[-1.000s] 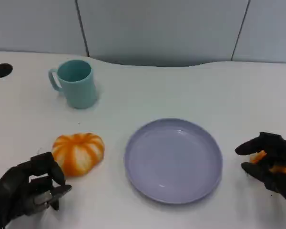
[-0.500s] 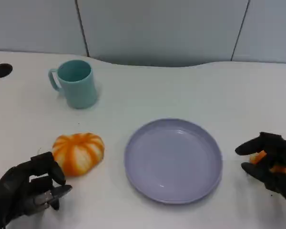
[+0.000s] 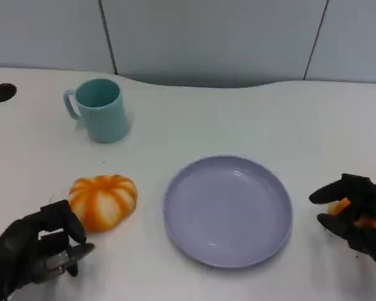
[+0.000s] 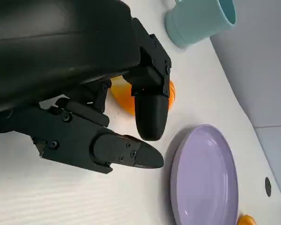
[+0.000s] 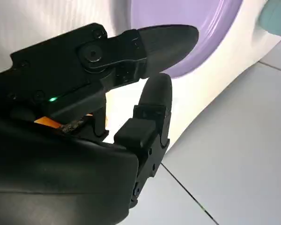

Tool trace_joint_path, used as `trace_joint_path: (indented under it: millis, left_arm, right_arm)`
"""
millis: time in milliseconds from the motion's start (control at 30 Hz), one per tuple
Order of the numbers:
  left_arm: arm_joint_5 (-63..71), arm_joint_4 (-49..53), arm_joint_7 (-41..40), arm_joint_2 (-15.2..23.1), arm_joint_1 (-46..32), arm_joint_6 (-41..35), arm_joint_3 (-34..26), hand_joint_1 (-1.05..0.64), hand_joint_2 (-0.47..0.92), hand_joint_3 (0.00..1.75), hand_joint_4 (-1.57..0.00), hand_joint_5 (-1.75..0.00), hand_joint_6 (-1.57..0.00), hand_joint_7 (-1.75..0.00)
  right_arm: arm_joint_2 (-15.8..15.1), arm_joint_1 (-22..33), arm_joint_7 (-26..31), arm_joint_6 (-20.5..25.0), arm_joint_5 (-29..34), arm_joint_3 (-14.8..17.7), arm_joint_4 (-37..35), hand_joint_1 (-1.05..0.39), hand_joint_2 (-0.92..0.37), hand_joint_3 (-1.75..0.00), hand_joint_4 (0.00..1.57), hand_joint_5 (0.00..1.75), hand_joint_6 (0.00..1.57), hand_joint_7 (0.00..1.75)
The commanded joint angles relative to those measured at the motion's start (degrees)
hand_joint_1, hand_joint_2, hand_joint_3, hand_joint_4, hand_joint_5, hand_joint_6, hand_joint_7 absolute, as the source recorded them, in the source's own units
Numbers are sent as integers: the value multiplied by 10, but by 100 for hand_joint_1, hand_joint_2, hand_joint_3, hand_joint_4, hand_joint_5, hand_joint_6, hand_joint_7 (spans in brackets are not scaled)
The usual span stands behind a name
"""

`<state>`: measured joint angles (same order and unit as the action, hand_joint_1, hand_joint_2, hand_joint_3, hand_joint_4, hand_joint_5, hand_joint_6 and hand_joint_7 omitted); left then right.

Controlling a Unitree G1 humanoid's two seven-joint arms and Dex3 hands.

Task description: Grasp the bread from the table and place it into the plate.

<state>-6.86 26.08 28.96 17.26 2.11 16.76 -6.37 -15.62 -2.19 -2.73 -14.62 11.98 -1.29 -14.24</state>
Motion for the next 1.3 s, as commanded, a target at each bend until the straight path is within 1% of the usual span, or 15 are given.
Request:
trace_joint_path:
  millis: [33,233,267,400,467,567,633,667,767,833,900,933,967,1167,1300]
  left_arm:
    - [1,3,-3,8,3,1,-1,-47,92,15,-70,-175,-52,-175]
    - [1,1,-1,9,3,-1,0,-46,92,15,-70,-175,-52,-175]
    - [51,-45,-38,20,-1,13,5,-46,92,15,-70,-175,-52,-175]
    - [237,-176,-139,67,-11,36,26,-43,92,9,-56,-175,-32,-173]
    - [292,-218,-155,84,-14,16,35,-46,92,6,-50,-175,-28,-164]
    - [334,-262,-160,96,-19,-18,45,-51,92,2,-35,-174,-36,-120]
    - [340,-271,-161,98,-21,-27,48,-52,92,2,-32,-173,-40,-109]
    - [359,-284,-156,106,-19,-38,53,-54,92,3,-30,-167,-39,-101]
    - [405,-320,-130,129,-13,-74,70,-59,92,7,-26,-126,-49,-33]
    - [418,-335,-117,137,-12,-95,79,-60,92,8,-23,-109,-48,-16]
    - [442,-351,-88,149,-2,-128,94,-62,92,9,-18,-99,-44,-8]
    - [452,-356,-76,152,3,-142,101,-65,92,9,-16,-84,-40,-4]
    - [458,-360,-69,155,6,-152,106,-66,92,9,-16,-79,-39,-3]
    - [486,-349,-22,158,56,-208,145,-67,86,3,-6,-65,-28,0]
    - [491,-311,4,154,97,-233,172,-68,84,1,-1,-63,-21,0]
  right_arm:
    - [-4,1,3,-2,2,3,4,-27,-92,-20,74,114,75,73]
    - [-5,0,2,-8,1,2,0,-27,-92,-20,74,115,76,74]
    - [-1,-2,3,-2,2,0,2,-27,-92,-20,74,115,76,74]
    - [8,-5,9,2,3,-2,2,-26,-92,-20,74,116,75,74]
    - [9,-3,8,1,2,-1,3,-26,-92,-19,75,116,75,74]
    - [10,-1,7,3,1,0,6,-26,-92,-19,74,116,75,74]
    - [10,-1,8,2,2,0,6,-26,-92,-19,74,116,75,74]
    - [9,0,8,3,3,0,8,-26,-92,-19,74,116,75,74]
    - [10,0,8,3,3,0,8,-26,-92,-19,73,116,75,74]
    - [10,0,8,3,3,0,8,-26,-92,-19,73,116,75,74]
    - [10,-1,9,6,4,-1,9,-27,-92,-19,73,116,75,74]
    - [11,-1,9,7,5,-1,10,-27,-92,-19,73,117,75,74]
    - [11,-1,9,8,5,-1,10,-27,-92,-19,73,117,75,74]
    - [10,-1,11,-5,9,-3,6,-27,-92,-20,74,118,76,75]
    - [12,1,12,-3,12,-2,9,-27,-92,-20,74,117,76,75]
